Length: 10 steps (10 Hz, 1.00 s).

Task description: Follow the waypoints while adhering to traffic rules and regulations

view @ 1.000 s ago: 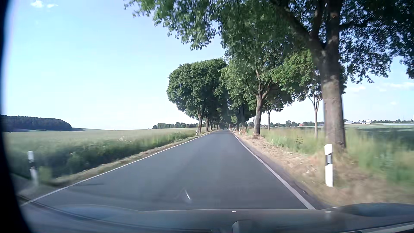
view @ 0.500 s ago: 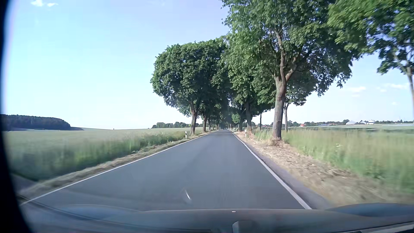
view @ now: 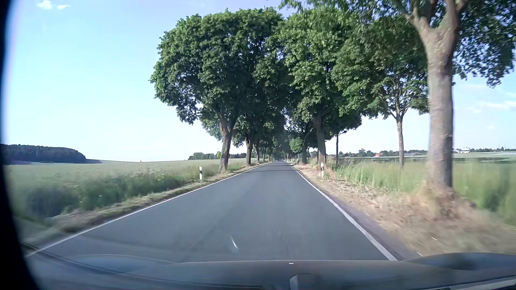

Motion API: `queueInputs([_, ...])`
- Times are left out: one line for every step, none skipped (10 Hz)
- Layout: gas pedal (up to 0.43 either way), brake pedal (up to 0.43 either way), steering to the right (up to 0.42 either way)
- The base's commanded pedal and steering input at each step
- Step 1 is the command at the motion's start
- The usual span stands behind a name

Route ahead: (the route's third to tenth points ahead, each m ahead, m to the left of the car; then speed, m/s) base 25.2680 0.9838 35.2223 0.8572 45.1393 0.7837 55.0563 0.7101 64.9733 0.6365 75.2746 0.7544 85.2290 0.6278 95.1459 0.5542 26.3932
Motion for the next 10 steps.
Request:
queueInputs([0.488,0.006,0.002])
queueInputs([0.488,0.006,0.001])
queueInputs([0.488,0.006,0.002])
queueInputs([0.488,0.006,0.001])
queueInputs([0.488,0.006,0.001])
queueInputs([0.488,0.006,0.001])
queueInputs([0.488,0.006,0.001])
queueInputs([0.488,0.006,0.002])
queueInputs([0.488,0.006,0.001])
queueInputs([0.488,0.006,0.001])
